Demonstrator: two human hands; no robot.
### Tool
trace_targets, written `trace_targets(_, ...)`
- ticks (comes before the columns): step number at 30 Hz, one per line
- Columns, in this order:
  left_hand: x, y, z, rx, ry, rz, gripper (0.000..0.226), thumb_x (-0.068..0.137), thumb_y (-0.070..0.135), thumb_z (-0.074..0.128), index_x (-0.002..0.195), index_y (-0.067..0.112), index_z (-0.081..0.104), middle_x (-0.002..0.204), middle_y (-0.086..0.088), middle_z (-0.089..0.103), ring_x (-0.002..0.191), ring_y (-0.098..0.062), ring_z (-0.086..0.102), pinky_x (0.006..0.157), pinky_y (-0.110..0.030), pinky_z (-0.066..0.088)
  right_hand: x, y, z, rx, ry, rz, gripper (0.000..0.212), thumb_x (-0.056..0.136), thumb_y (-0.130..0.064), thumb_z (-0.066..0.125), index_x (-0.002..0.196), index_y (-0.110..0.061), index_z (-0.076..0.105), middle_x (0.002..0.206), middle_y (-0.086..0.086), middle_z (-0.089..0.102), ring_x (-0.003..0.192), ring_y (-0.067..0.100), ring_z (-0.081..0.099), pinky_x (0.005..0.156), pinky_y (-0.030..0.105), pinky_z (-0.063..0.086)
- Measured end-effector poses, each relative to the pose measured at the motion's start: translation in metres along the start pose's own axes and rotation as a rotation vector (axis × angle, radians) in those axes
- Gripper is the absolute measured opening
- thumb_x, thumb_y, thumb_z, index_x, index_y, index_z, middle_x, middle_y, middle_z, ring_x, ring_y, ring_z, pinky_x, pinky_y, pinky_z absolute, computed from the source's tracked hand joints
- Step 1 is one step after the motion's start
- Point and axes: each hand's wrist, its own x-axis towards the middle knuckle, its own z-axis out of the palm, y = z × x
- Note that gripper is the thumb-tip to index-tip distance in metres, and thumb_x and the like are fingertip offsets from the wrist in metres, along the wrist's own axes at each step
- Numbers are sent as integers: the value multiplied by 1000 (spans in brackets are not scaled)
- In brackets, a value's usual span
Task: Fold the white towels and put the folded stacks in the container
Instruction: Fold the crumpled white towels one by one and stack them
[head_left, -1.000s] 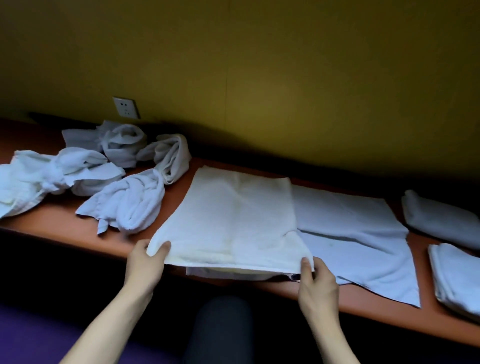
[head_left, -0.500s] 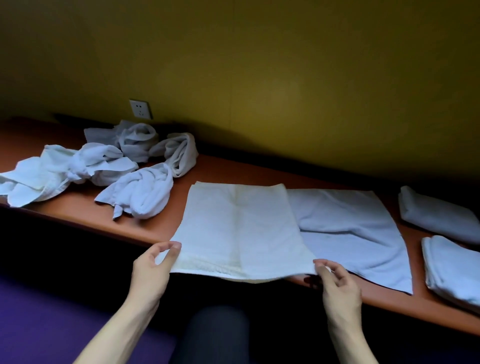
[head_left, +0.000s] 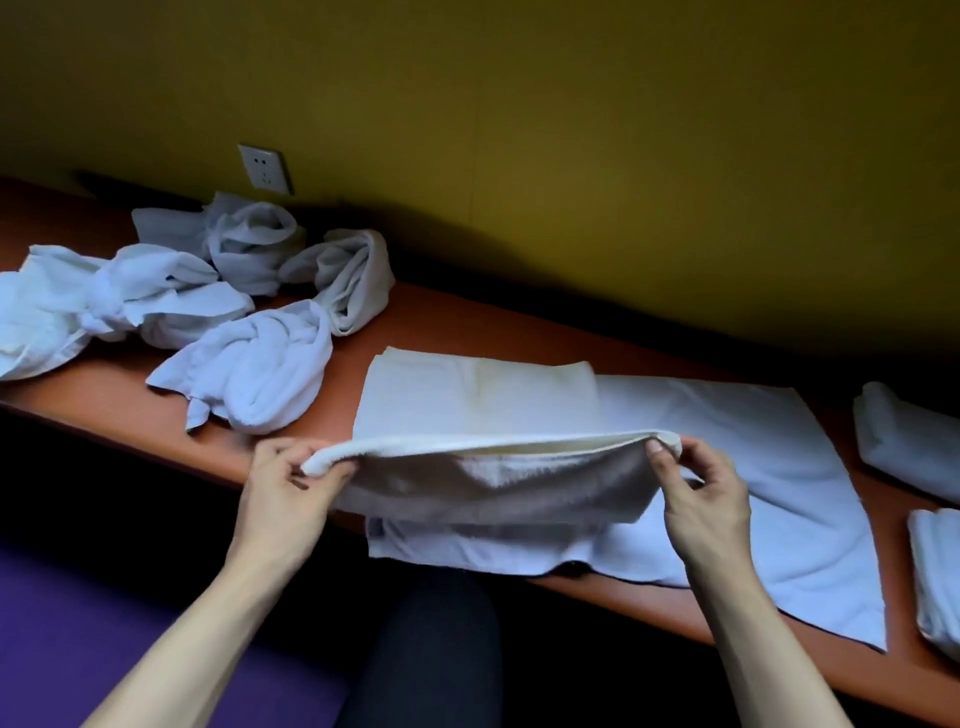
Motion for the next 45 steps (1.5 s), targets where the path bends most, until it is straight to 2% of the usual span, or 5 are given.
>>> trace_targets(15,146,18,83,171,48,-5,53,98,51,52,67,7,52,62,-5,54,63,-19,49,56,-34,34,134,17,101,-139,9,-35,23,101,-38,53,102,-19,64,89,-7,65,81,7,60,63,22,45)
trace_targets(23,163,-10,111,429,22,208,61,95,52,54,141,12,42,136,-17,52,124,-35,50,104,-47,41,153,37,131,-272,-97,84,30,101,-40,53,118,-15,54,99,1,59,87,20,56,64,27,38)
trace_targets(32,57,-37,144,846,-484,556,58,100,61,17,154,41,31,164,1,26,152,-29,19,120,-46,12,98,40,92,-622,-265,272,38,93,-48,56,119,-22,47,106,4,58,87,24,54,67,31,40)
trace_targets(41,65,-38,140,870,-591,531,60,100,62,11,157,45,3,168,9,-7,154,-20,-12,122,-42,-6,107,17,91,-205,-409,587,35,80,-29,80,104,-4,70,93,13,77,83,33,74,78,43,60)
trace_targets(45,64,-40,113,826,-419,408,59,99,55,21,154,38,32,165,-2,23,152,-29,17,122,-48,10,99,-12,99,-145,-369,387,17,85,-24,75,100,-16,73,97,7,77,88,27,73,85,43,58)
